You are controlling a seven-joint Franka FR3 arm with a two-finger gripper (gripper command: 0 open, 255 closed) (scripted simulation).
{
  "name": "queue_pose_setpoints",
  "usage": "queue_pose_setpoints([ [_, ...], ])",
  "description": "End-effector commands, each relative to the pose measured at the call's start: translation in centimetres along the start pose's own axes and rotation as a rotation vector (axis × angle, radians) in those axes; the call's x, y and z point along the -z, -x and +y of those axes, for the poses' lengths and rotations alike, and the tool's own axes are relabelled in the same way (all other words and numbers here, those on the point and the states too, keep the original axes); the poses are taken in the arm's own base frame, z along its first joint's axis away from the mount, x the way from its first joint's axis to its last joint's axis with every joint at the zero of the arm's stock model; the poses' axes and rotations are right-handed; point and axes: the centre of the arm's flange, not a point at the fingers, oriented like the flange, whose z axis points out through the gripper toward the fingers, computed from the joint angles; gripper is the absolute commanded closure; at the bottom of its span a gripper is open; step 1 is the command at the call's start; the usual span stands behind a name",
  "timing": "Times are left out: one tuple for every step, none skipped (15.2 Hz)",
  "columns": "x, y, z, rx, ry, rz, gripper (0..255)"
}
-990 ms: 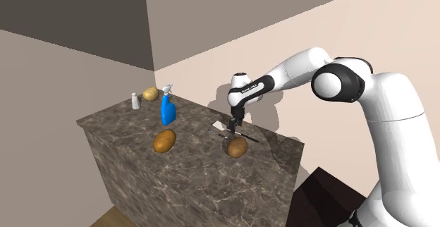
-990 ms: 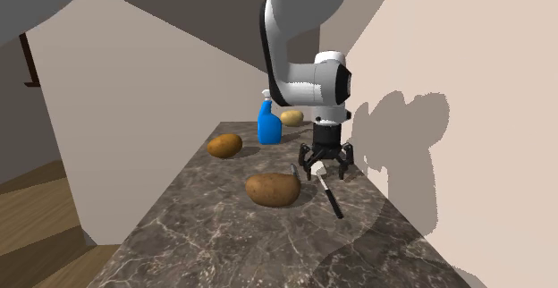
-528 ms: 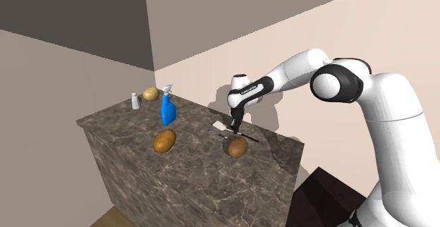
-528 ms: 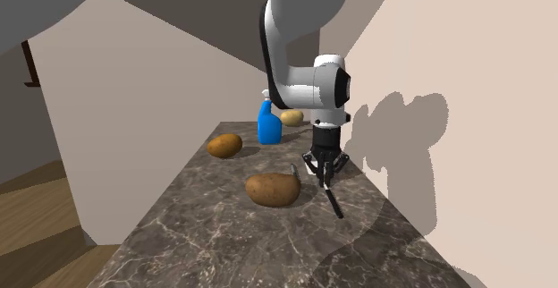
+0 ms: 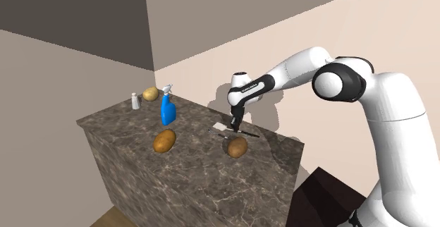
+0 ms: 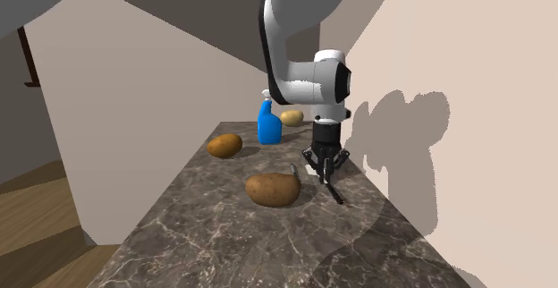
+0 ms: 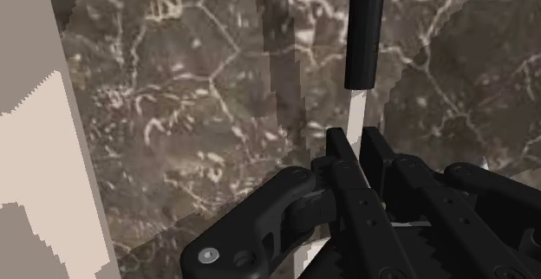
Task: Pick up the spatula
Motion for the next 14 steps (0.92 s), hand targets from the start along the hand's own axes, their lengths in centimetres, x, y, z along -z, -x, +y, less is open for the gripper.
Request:
queue_pose_setpoints([
  [1.0,0.0,0.0,0.000,0.000,0.000,255],
  [1.5,0.0,0.0,0.000,0.000,0.000,255],
  [2.0,0.1,0.0,0.000,0.000,0.000,255],
  [2.5,0.1,0.0,0.000,0.000,0.000,255],
  [3.1,0.1,0.0,0.000,0.000,0.000,255],
  [3.6,0.2,0.0,0.000,0.000,0.000,255],
  [4.1,0.2,0.0,0.000,0.000,0.000,255],
  [4.6,0.3,0.0,0.000,0.000,0.000,255],
  [5.2,0.3,0.0,0.000,0.000,0.000,255],
  [5.7,0.3,0.0,0.000,0.000,0.000,255],
  [6.2,0.4,0.0,0.000,0.000,0.000,255],
  [6.8,0.4,0.0,0.000,0.000,0.000,255],
  [6.8,0.4,0.0,0.000,0.000,0.000,255],
  [6.8,0.4,0.0,0.000,0.000,0.000,255],
])
